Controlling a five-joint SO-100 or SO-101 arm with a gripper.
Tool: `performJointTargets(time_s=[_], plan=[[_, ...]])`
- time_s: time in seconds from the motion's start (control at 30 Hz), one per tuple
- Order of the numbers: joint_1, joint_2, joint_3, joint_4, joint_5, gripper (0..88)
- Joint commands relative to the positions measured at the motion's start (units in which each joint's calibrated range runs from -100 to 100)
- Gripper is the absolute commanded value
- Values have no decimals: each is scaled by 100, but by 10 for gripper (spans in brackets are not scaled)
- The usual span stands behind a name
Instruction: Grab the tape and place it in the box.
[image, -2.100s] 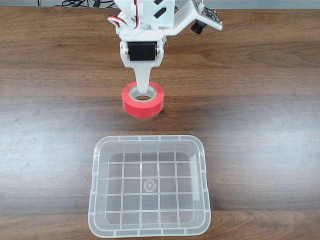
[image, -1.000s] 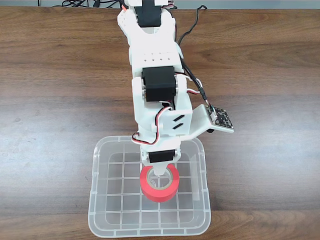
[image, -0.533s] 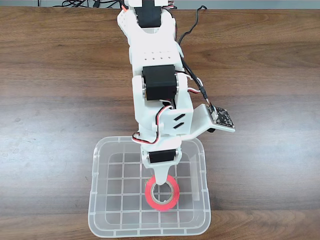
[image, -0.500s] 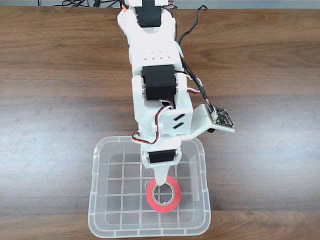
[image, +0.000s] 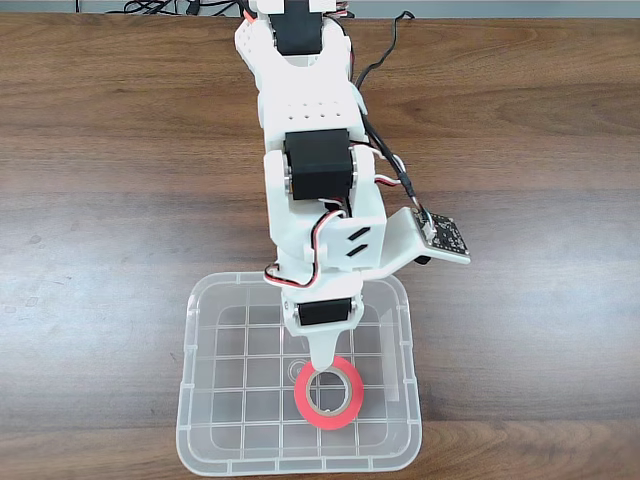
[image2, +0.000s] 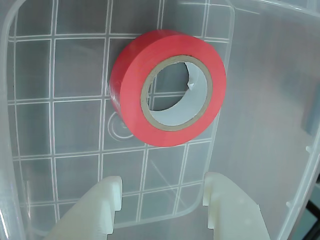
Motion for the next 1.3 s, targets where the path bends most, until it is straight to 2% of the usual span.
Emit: performJointTargets(time_s=[0.0,0.07,0.13,0.47,0.67,1.27], plan=[[62,-421,-479,283,-13,121],[55,-582,-479,505,-23,41],[40,-767,-479,677,-23,9],[11,-1917,-453,1636,-28,13],[26,-2987,99,1636,-18,13],[-33,-7951,6941,1370,-2,13]])
